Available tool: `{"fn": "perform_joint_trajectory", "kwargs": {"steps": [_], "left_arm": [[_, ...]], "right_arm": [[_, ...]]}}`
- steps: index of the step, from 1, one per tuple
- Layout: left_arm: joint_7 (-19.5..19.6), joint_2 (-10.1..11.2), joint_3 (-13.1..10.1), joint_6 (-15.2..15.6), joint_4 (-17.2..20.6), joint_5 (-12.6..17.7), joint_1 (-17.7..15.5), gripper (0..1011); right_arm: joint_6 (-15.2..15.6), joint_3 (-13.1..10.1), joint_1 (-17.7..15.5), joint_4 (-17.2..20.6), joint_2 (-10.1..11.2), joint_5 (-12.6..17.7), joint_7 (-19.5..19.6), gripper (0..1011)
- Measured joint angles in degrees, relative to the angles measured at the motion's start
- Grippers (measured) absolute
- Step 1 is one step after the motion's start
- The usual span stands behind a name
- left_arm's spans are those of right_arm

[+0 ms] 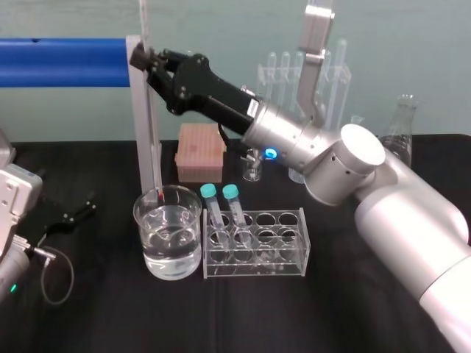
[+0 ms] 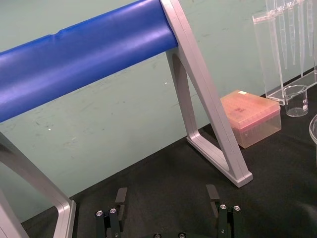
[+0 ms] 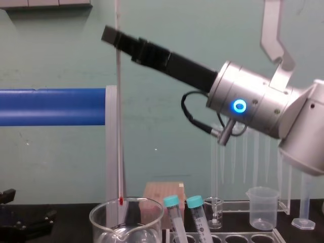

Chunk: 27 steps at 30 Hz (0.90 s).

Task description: Hold the thermometer with one hand and immerse one end into the beaker, then reinsert it into the test tube rack.

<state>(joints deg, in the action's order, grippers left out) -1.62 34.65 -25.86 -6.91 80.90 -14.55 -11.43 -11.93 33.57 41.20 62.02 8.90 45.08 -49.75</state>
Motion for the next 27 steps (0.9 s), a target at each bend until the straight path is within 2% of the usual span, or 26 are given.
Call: {"fn": "perform_joint_trajectory", "kwargs": {"steps": [7, 17, 27], "left_arm": [[0.0, 0.0, 0.0, 0.0, 0.0, 0.0, 0.0, 1008], [0.0, 0.0, 0.0, 0.0, 0.0, 0.0, 0.0, 1008], [0.0, 0.0, 0.0, 0.0, 0.0, 0.0, 0.0, 1008]], "right_arm": [[0.5, 0.6, -1.1, -1.5, -0.3, -0.3, -0.8, 56], [-2.6, 2.3, -2.0, -4.3, -1.0, -4.4, -2.0, 56], [-3.8, 2.0, -2.7, -6.3, -1.7, -6.2, -2.1, 56]]}}
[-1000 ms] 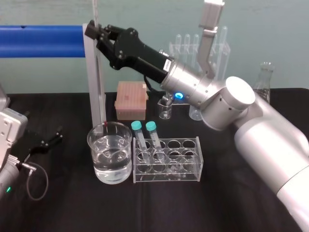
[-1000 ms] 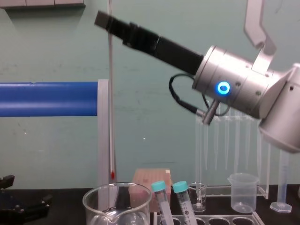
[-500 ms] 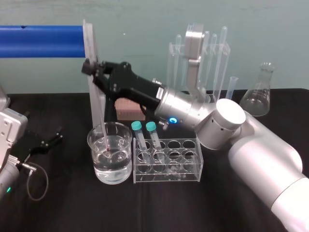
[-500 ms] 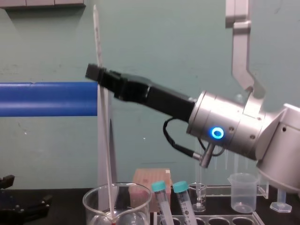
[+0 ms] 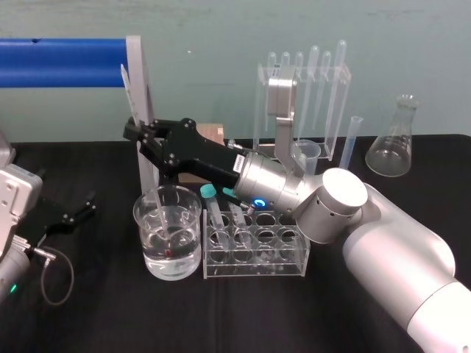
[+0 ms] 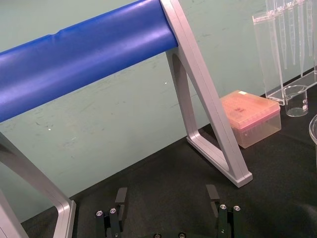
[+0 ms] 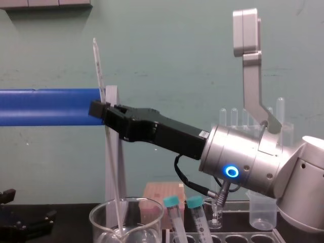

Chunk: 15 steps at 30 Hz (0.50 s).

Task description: Hold the thermometer with one hand and immerse one end into the beaker, then reinsert it into the test tube rack.

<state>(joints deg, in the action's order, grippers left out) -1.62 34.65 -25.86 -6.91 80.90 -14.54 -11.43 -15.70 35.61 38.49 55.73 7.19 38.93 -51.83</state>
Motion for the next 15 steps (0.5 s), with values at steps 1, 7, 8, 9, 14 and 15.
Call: {"fn": "perform_joint_trajectory", "kwargs": {"steps": [1, 7, 8, 9, 14, 15], "left_arm": [[0.0, 0.0, 0.0, 0.0, 0.0, 0.0, 0.0, 1008], [0.0, 0.0, 0.0, 0.0, 0.0, 0.0, 0.0, 1008], [0.0, 0.0, 0.0, 0.0, 0.0, 0.0, 0.0, 1008], [0.0, 0.0, 0.0, 0.0, 0.0, 0.0, 0.0, 1008], [0.0, 0.0, 0.0, 0.0, 0.0, 0.0, 0.0, 1008], [0.0, 0.0, 0.0, 0.0, 0.0, 0.0, 0.0, 1008]], "right_arm": [[-0.1, 0.0, -0.1, -0.1, 0.0, -0.2, 0.0, 56], [-1.2, -0.3, -0.2, -1.3, -0.2, -1.6, 0.1, 56], [-1.3, -0.4, -0.2, -1.6, -0.3, -1.9, 0.1, 56], [-1.3, -0.4, -0.2, -1.6, -0.3, -1.9, 0.1, 56], [-1.7, -0.9, -0.2, -1.9, -0.7, -2.1, -0.1, 56], [-1.7, -1.1, -0.2, -1.9, -0.8, -2.1, -0.1, 56]]}}
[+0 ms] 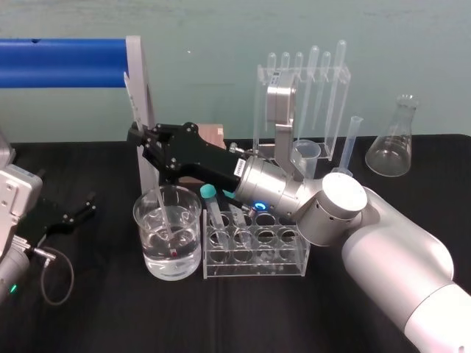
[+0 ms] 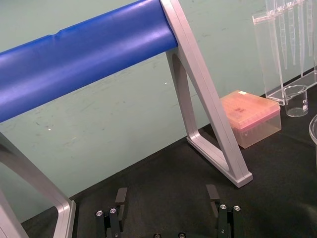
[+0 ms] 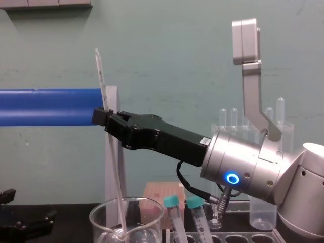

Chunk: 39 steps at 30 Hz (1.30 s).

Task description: Hold the thermometer with one hand and immerse one end into the beaker, then reinsert it into the test tube rack.

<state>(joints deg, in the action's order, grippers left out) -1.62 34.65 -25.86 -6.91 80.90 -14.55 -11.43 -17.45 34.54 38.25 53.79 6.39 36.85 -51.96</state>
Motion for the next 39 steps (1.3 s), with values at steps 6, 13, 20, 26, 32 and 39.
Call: {"fn": "perform_joint_trajectory", "kwargs": {"steps": [6, 13, 20, 26, 32, 39], "left_arm": [[0.0, 0.0, 0.0, 0.0, 0.0, 0.0, 0.0, 1008], [0.0, 0.0, 0.0, 0.0, 0.0, 0.0, 0.0, 1008], [0.0, 0.0, 0.0, 0.0, 0.0, 0.0, 0.0, 1008], [0.0, 0.0, 0.0, 0.0, 0.0, 0.0, 0.0, 1008], [0.0, 0.0, 0.0, 0.0, 0.0, 0.0, 0.0, 1008], [0.0, 0.0, 0.0, 0.0, 0.0, 0.0, 0.0, 1008]], "right_arm": [[-0.1, -0.5, -0.2, 0.0, -0.2, 0.0, -0.3, 56], [-0.1, -0.8, -0.2, 0.1, -0.3, 0.0, -0.4, 56], [-0.1, -1.0, -0.3, 0.1, -0.2, -0.1, -0.7, 56], [0.0, -1.1, -0.3, 0.3, -0.2, -0.2, -0.7, 56], [0.1, -1.1, -0.4, 0.8, 0.0, -0.4, -0.5, 56], [0.1, -1.1, -0.4, 1.0, 0.1, -0.7, -0.3, 56]]}}
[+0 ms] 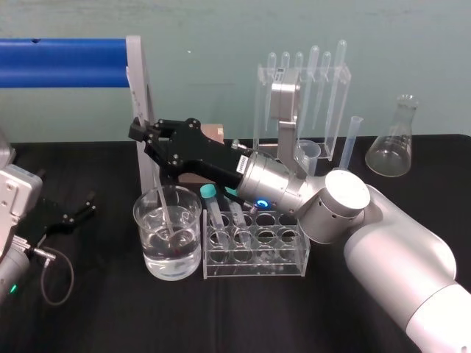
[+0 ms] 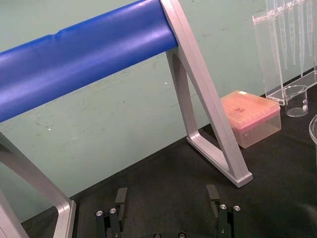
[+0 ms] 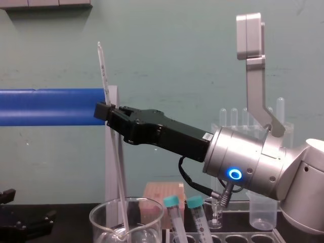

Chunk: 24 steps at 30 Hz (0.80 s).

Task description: Hold the thermometer with one hand and immerse one end into the beaker, then reinsert it into the test tube rack.

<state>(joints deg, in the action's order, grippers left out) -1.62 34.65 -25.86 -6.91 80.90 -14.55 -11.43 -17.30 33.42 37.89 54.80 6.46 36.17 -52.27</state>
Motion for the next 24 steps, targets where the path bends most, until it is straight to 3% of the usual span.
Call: {"fn": "perform_joint_trajectory", "kwargs": {"steps": [24], "left_arm": [[0.0, 0.0, 0.0, 0.0, 0.0, 0.0, 0.0, 1008]], "right_arm": [[0.1, 0.2, -0.2, 0.8, 0.4, 0.0, -0.1, 56]]}}
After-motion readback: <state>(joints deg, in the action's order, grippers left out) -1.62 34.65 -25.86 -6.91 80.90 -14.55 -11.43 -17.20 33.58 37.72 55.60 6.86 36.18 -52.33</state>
